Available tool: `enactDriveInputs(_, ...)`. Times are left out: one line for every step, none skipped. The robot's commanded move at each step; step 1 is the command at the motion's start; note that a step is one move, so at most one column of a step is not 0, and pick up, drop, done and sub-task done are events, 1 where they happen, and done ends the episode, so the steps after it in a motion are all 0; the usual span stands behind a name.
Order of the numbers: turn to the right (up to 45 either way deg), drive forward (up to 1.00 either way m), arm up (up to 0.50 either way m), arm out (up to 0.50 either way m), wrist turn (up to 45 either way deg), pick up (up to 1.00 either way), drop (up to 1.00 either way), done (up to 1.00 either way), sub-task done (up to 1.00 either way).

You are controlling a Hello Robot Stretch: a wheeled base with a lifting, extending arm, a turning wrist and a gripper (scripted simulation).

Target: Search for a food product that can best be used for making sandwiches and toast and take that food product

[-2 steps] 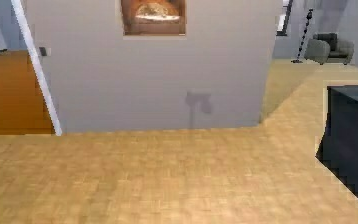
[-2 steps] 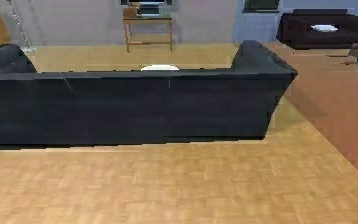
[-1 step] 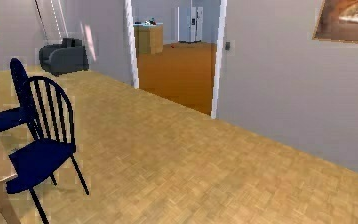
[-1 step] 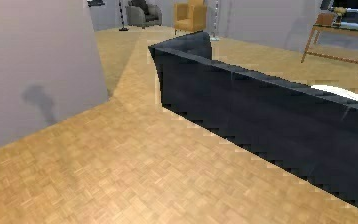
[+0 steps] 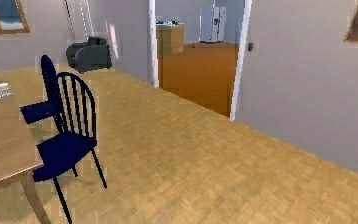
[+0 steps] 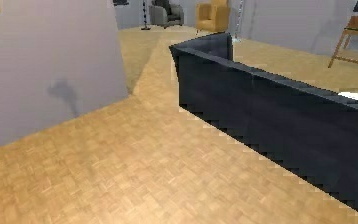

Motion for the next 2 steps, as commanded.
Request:
enactDriveInputs(0.0,1.00,0.00,0.00,0.0,0.00,0.00,0.00,0.00)
enactDriveInputs(0.0,1.00,0.00,0.00,0.0,0.00,0.00,0.00,0.00)
